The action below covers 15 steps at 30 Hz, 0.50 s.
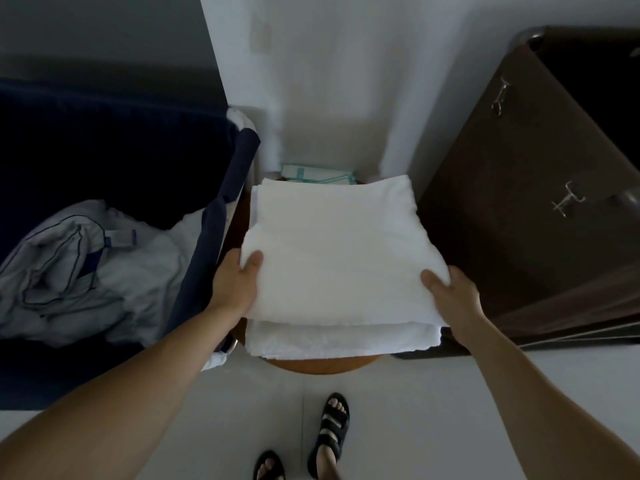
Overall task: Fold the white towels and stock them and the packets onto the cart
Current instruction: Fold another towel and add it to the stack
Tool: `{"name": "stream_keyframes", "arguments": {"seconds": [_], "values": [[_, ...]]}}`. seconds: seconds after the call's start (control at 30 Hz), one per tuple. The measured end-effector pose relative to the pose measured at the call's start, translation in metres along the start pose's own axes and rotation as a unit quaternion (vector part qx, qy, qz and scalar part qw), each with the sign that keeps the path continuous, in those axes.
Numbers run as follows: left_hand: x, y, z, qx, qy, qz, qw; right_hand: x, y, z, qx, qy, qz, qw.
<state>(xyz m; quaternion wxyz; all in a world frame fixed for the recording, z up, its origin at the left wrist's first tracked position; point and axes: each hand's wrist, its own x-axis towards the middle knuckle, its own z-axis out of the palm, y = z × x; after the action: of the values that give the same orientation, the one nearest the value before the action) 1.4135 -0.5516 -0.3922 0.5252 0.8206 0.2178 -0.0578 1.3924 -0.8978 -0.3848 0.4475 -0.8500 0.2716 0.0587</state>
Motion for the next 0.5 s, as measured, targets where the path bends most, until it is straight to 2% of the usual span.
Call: {"name": "stream_keyframes", "arguments": {"seconds": [0.07,0.17,0.23,0.37,0.5], "values": [[-0.002,-0.018,0.0,0.021,-0.018,-0.02,0.999,-0.004,0.017,0.01,-0.054,-0.012,0.017,0.998],[-0.009,-0.058,0.011,0.092,-0.051,-0.136,0.985,-0.007,0.033,0.024,-0.117,-0.029,0.054,0.991],[-0.008,-0.066,0.015,0.083,-0.054,-0.165,0.981,-0.002,0.03,0.026,-0.128,-0.027,0.071,0.989],[0.013,-0.041,0.013,0.022,-0.075,-0.17,0.982,0.012,0.012,0.025,-0.131,-0.046,0.114,0.984],[0.05,-0.013,0.022,-0.005,-0.064,-0.162,0.985,0.036,-0.012,0.034,-0.027,-0.057,0.11,0.992]]}}
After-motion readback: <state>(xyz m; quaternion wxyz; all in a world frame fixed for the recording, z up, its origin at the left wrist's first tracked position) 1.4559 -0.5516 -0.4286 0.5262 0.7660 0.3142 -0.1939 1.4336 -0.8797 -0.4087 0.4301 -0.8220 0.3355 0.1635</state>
